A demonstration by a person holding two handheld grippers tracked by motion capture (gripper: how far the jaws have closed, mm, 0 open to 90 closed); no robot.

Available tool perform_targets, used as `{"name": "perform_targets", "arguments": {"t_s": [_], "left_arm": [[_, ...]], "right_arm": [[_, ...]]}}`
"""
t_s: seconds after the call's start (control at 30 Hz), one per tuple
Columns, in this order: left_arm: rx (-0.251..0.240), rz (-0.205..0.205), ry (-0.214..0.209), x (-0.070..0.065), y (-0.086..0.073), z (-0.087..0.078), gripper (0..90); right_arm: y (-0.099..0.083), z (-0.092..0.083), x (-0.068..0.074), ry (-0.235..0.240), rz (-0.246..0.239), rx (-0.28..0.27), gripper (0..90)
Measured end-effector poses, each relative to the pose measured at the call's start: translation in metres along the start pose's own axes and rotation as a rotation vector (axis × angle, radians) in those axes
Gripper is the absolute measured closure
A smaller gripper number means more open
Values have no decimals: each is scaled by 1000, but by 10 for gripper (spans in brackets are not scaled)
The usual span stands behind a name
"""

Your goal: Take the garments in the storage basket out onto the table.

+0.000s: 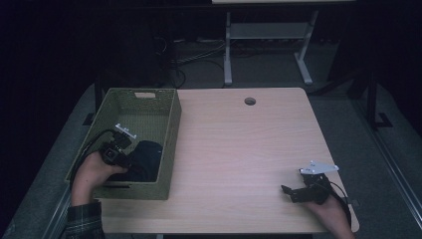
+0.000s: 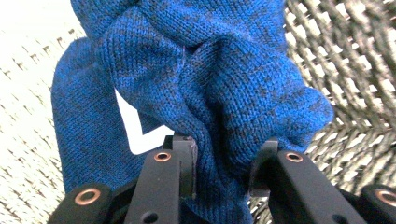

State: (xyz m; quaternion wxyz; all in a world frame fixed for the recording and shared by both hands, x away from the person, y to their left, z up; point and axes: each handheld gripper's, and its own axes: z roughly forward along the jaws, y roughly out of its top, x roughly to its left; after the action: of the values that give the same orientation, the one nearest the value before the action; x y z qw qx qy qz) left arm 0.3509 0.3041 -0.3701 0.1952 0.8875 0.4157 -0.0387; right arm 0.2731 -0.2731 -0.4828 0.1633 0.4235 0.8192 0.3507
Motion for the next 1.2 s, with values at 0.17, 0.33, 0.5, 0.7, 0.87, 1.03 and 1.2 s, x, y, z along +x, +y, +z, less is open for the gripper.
{"name": "perform_targets", "arguments": {"t_s": [0.17, 0.33, 0.5, 0.7, 0.87, 1.03, 1.2], "left_arm": [[-36, -8, 3, -1, 1, -8, 712], [-54, -4, 6, -4, 5, -20, 714], [-59, 10, 24, -8, 10, -33, 715], [-74, 8, 52, -12, 15, -50, 723], [-102, 10, 78, -15, 18, -70, 728], [-116, 15, 97, -18, 22, -86, 729], [-137, 18, 114, -22, 25, -98, 731]], "right_arm": [[0, 0, 0, 0, 0, 0, 59], [0, 0, 0, -1, 3, 1, 59], [0, 0, 0, 0, 4, 2, 59], [0, 0, 0, 0, 3, 2, 60], [0, 0, 0, -1, 4, 2, 60], [0, 0, 0, 1, 5, 2, 60], [0, 0, 0, 2, 6, 2, 60]]}}
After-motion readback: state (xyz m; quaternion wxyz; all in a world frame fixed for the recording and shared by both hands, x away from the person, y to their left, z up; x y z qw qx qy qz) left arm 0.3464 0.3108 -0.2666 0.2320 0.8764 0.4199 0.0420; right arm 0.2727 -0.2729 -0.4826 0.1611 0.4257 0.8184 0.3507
